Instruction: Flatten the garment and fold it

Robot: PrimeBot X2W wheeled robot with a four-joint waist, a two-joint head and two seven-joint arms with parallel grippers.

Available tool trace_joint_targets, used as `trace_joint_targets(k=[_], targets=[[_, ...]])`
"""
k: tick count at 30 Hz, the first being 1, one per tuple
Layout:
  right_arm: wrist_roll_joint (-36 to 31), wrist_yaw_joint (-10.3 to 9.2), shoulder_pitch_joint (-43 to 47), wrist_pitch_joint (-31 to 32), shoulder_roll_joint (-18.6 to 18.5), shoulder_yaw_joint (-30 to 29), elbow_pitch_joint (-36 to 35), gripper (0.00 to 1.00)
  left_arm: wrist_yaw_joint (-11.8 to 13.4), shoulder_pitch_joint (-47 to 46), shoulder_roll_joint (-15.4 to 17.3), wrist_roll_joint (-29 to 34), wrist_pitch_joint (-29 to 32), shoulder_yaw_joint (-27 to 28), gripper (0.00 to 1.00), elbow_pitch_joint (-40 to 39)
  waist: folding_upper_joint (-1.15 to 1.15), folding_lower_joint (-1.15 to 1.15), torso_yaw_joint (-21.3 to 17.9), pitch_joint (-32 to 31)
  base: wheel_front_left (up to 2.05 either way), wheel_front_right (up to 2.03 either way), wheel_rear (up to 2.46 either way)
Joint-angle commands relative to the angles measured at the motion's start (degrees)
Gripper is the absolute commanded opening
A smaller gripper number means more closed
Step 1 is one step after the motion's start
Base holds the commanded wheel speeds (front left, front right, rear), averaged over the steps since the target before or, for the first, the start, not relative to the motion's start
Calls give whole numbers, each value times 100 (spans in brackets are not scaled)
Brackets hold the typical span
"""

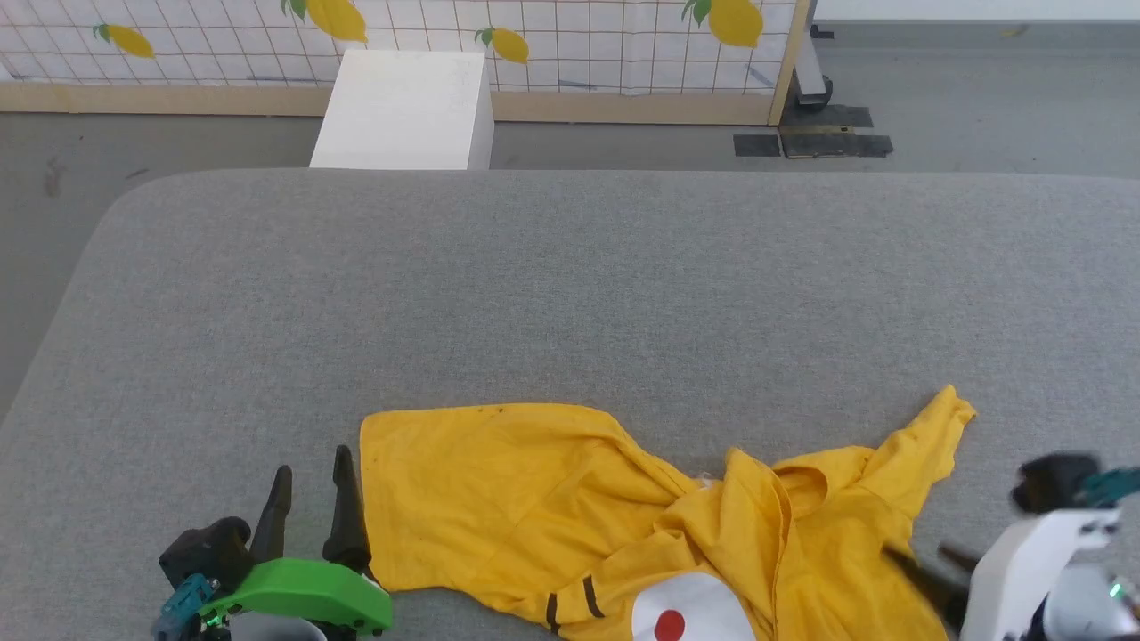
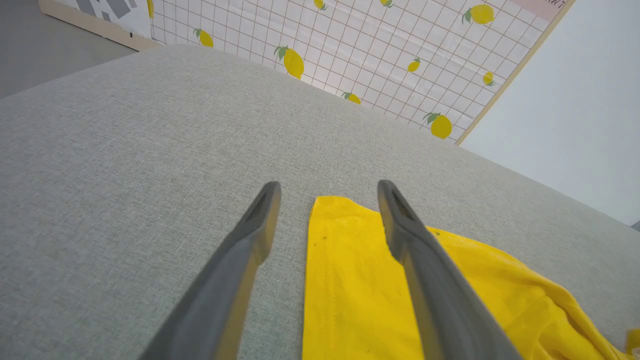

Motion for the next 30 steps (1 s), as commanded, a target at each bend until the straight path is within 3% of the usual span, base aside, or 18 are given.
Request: trace_joint_targets(k=[1,6,9,10,11,21,26,27,29,30], targets=[[-99,-9,-223,-257,55,-159,-18,100,28,41,50,-27,16,0,100,-31,0,1,-7,-13,0,0,0],[-632,-9,-817,-999,329,-742,243,100,59,-6,48,-23,97,-65,100,-76,0,1,26,32,0,0,0],[-794,-9,-1132,-1400,487,-1053,449,100,178,-221,58,-63,440,-83,100,-45,0,1,99,138,0,0,0],[-854,-9,-1335,-1644,564,-1211,618,100,407,-662,167,-58,1169,-122,100,133,0,1,164,288,0,0,0],[-853,-9,-1378,-1689,578,-1231,657,100,463,-815,219,-32,1422,-163,100,199,0,1,171,334,0,0,0],[-754,-9,-1666,-1901,618,-1146,951,100,645,-2292,856,384,4403,-911,100,1248,0,1,-36,877,0,0,0],[-786,-9,-1697,-2011,619,-1277,1060,100,454,-2299,858,265,5074,-1118,100,1385,0,1,-144,975,0,0,0],[-794,-9,-1690,-2019,619,-1304,1074,100,416,-2260,822,201,5074,-1111,44,1383,0,1,-147,978,0,0,0],[-795,-9,-1675,-2036,619,-1368,1102,100,326,-2167,758,94,4993,-1103,0,1357,0,1,-138,976,0,0,0],[-814,-9,-1662,-2039,619,-1408,1118,100,276,-2123,716,9,4903,-1065,0,1323,0,1,-117,962,0,0,0]])
